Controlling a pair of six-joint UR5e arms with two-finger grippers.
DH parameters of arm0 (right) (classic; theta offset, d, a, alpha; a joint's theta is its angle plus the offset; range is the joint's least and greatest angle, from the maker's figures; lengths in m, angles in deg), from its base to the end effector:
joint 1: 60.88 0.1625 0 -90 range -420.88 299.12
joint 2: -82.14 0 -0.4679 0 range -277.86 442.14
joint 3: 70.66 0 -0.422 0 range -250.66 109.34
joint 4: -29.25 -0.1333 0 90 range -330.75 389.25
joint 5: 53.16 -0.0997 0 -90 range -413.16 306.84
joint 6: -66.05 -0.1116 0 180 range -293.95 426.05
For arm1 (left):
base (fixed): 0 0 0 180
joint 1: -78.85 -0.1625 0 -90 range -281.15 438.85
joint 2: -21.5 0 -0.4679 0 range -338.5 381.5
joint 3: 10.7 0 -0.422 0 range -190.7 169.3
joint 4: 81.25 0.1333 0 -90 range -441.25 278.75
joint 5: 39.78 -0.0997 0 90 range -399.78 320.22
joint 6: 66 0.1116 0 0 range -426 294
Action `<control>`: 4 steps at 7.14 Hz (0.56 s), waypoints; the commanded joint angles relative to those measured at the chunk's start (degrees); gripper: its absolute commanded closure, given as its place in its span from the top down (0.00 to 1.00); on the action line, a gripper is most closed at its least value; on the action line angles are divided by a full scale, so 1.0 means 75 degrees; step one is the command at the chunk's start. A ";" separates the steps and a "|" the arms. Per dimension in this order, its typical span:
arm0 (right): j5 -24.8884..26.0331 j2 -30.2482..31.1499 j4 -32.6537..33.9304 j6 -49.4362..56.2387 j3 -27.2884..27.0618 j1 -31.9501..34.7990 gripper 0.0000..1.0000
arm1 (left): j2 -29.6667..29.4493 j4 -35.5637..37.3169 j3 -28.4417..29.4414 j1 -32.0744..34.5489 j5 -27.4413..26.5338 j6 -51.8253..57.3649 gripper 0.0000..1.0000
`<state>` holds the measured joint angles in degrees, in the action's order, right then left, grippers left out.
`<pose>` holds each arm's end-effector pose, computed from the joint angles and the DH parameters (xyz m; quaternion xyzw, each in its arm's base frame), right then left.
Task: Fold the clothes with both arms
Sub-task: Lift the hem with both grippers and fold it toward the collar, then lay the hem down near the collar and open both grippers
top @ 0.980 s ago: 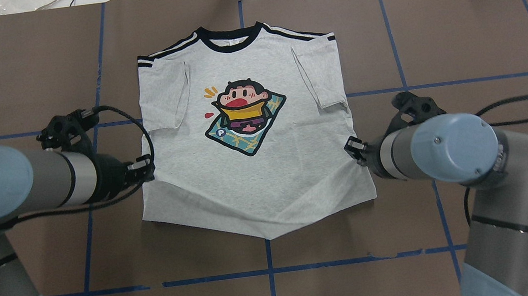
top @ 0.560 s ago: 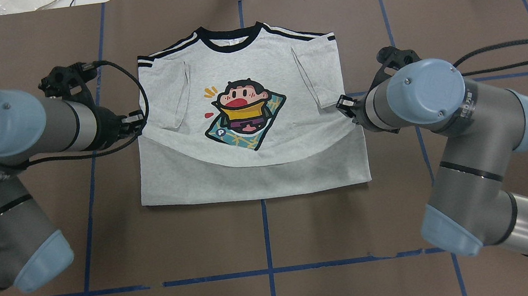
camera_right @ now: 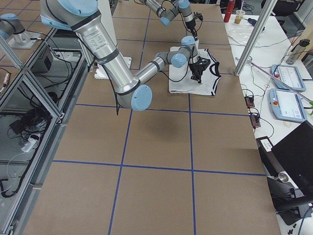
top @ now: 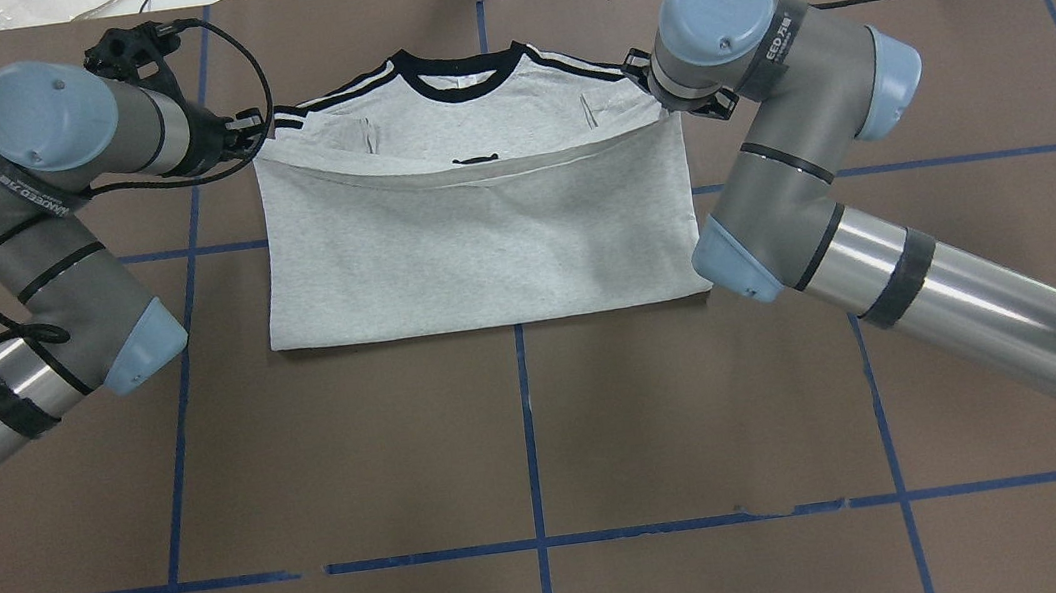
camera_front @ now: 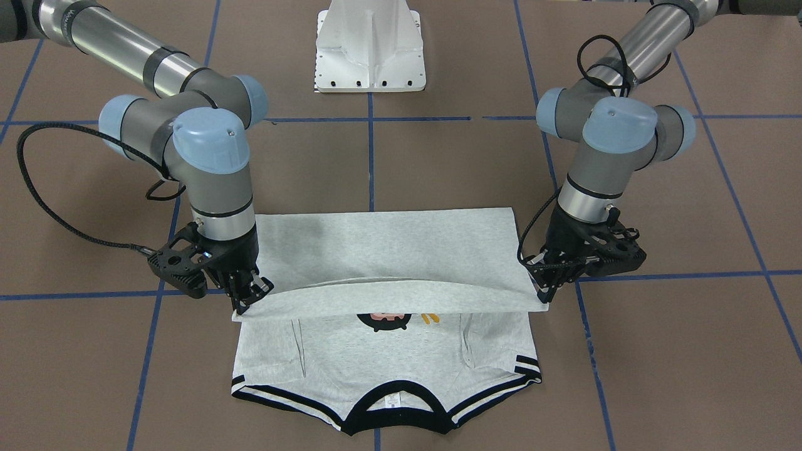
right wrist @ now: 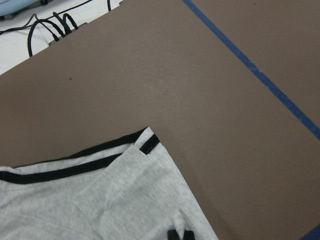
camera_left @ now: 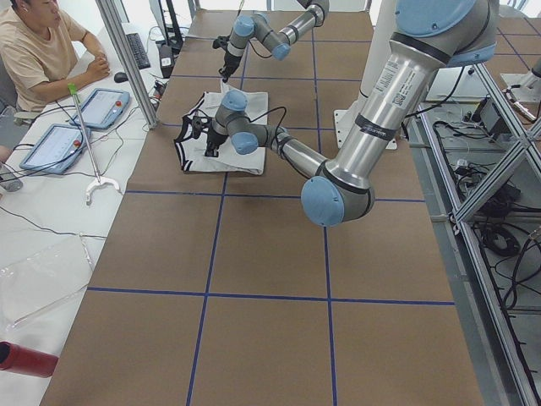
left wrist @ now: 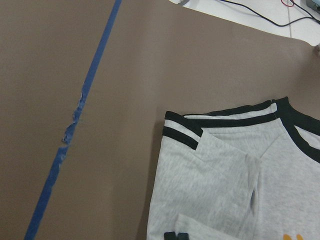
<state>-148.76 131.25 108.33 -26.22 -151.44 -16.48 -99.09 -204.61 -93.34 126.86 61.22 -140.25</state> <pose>-0.4959 -0.6570 0.3090 0.0879 -0.3549 0.3523 0.8615 0.4334 -0.6489 0.3759 0.1775 0.4452 -0.1999 0.8546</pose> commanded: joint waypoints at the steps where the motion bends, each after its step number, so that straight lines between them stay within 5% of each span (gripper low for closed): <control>1: -0.0190 -0.0301 -0.0173 0.0162 0.0494 0.0255 0.00 | -0.0431 -0.0356 0.0728 0.0080 -0.0038 -0.0014 0.00; 4: -0.0214 -0.0886 -0.0730 0.0197 0.1697 0.0430 0.00 | -0.0620 -0.1127 0.1641 0.0185 -0.0085 0.0009 0.00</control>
<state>-150.26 126.08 105.76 -24.86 -142.65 -14.22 -103.15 -210.26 -83.99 127.98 60.69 -140.21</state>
